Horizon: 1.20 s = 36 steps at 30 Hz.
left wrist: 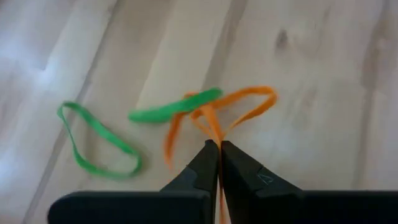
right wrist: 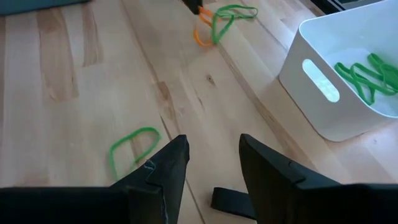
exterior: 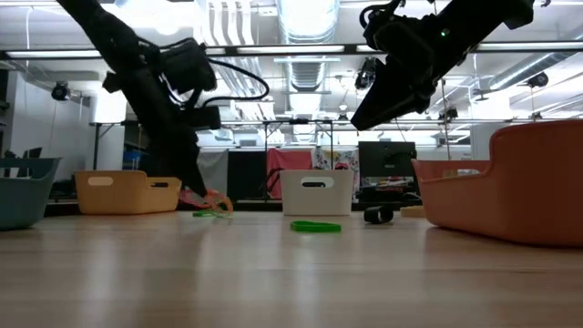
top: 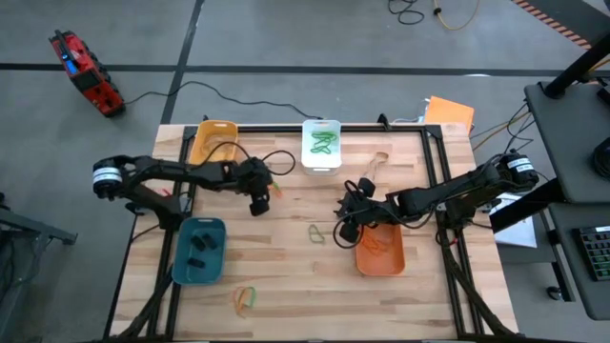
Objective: Sort rubber bands into baskets
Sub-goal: Put the orange rubber band into the orange bin
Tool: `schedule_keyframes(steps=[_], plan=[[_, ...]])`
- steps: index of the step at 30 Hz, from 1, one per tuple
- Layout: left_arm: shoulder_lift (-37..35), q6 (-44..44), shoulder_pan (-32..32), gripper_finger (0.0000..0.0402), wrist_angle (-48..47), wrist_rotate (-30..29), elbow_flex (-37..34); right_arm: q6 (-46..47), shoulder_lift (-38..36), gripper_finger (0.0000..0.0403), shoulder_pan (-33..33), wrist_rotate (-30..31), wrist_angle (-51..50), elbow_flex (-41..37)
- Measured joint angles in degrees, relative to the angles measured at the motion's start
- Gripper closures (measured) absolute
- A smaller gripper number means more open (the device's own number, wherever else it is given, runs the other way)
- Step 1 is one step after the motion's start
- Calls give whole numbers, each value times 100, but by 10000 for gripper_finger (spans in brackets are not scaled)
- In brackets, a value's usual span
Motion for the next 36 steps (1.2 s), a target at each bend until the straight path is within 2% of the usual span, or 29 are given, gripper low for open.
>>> schedule_keyframes(steps=[3,7,10,16,22,30,36], plan=[[-193,9,-49,400,-625,121,222,24,0,261,-2,0,5,0],[-487,181,-146,400,-922,240,451,26,0,261,-1,0,16,0],[-611,324,-146,400,-1250,-116,697,26,0,261,-2,0,18,0],[-675,221,-165,400,-2161,-182,1253,24,0,261,-2,-1,20,0],[-575,133,-183,400,-2037,-724,1294,20,2,261,-2,-2,18,0],[-88,25,-183,400,-2001,-512,1062,13,2,261,1,-2,16,0],[228,-30,-183,399,-1519,-379,809,9,35,261,1,-4,4,0]])
